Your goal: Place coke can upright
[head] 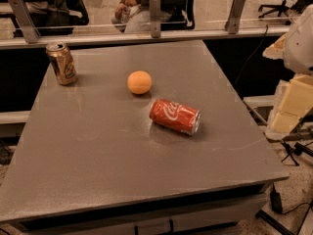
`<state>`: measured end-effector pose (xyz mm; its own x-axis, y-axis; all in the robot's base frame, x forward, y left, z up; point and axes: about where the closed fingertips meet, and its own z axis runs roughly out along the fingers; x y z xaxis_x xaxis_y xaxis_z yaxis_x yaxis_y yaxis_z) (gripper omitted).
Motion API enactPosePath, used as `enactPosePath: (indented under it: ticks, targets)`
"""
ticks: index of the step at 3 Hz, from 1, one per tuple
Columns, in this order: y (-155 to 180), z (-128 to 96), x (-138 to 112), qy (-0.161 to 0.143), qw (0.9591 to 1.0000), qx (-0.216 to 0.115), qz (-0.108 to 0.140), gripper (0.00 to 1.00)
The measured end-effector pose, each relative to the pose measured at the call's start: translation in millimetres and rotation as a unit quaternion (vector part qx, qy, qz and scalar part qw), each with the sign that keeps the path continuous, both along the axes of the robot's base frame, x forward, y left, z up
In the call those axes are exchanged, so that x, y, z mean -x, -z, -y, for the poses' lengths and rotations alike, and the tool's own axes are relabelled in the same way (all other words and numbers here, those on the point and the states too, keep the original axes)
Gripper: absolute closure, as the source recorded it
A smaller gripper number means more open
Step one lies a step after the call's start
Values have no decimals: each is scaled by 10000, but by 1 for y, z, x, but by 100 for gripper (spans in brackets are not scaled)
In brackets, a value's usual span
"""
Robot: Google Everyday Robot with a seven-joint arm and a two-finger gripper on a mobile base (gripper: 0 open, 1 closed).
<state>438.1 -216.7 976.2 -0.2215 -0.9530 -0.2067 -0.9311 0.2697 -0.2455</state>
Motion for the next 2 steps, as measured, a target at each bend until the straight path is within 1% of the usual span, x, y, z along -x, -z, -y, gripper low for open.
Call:
enactPosePath:
  ticks: [1, 2]
  targets:
    - [0, 0, 0, 1, 10000, 0, 7, 0]
    - [2, -16, -13, -179, 9997, -72, -113, 0]
